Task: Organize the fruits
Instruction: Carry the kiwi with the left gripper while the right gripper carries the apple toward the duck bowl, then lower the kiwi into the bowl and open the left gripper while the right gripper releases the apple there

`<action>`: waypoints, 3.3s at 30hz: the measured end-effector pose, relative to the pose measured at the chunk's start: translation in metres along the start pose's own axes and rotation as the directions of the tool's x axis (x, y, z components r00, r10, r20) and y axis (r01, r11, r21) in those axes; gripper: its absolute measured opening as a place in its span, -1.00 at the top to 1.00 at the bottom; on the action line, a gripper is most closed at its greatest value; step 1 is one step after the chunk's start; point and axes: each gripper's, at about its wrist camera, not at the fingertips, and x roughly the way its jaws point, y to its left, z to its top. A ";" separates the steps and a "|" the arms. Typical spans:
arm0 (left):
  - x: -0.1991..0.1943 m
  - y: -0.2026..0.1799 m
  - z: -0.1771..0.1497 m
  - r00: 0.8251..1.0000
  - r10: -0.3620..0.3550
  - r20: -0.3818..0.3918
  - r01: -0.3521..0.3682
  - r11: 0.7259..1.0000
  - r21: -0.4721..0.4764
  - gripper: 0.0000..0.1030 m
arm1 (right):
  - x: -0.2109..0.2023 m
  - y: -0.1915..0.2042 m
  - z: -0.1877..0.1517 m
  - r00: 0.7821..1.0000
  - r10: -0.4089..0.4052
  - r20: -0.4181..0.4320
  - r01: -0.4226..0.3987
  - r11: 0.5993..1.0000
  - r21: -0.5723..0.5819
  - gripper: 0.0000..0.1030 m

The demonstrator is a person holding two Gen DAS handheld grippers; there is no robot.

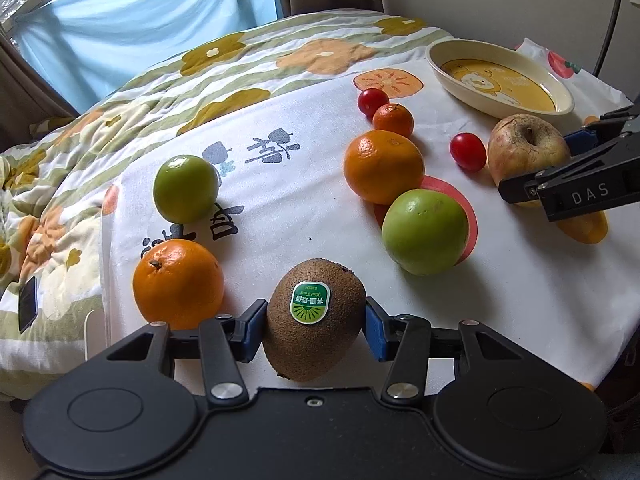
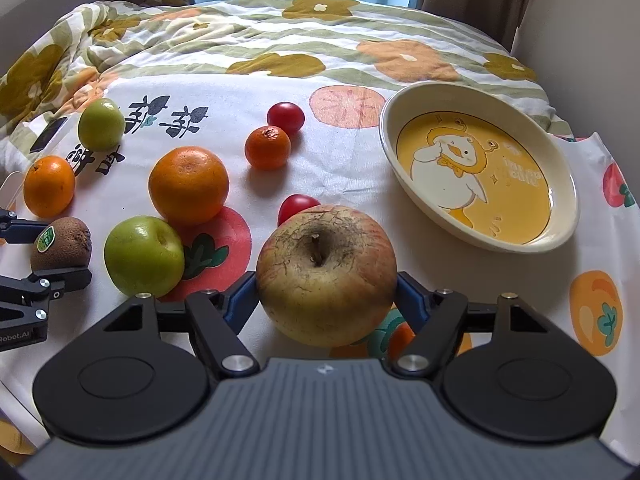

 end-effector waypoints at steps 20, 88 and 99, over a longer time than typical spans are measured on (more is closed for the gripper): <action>-0.066 -0.017 0.057 0.987 0.005 0.159 0.002 0.999 -0.044 -0.06 | -0.085 -0.059 0.015 0.993 -0.056 0.105 0.038 0.985 0.171 -0.70; 0.074 -0.149 0.220 0.989 0.101 0.109 -0.089 0.990 -0.105 -0.79 | 0.022 -0.267 0.094 0.989 0.109 0.096 -0.114 0.992 0.047 -0.70; 0.046 -0.128 0.194 0.989 0.111 0.097 -0.087 0.972 -0.220 -0.85 | 0.050 -0.227 0.098 0.978 0.189 0.090 -0.180 0.979 -0.100 -0.70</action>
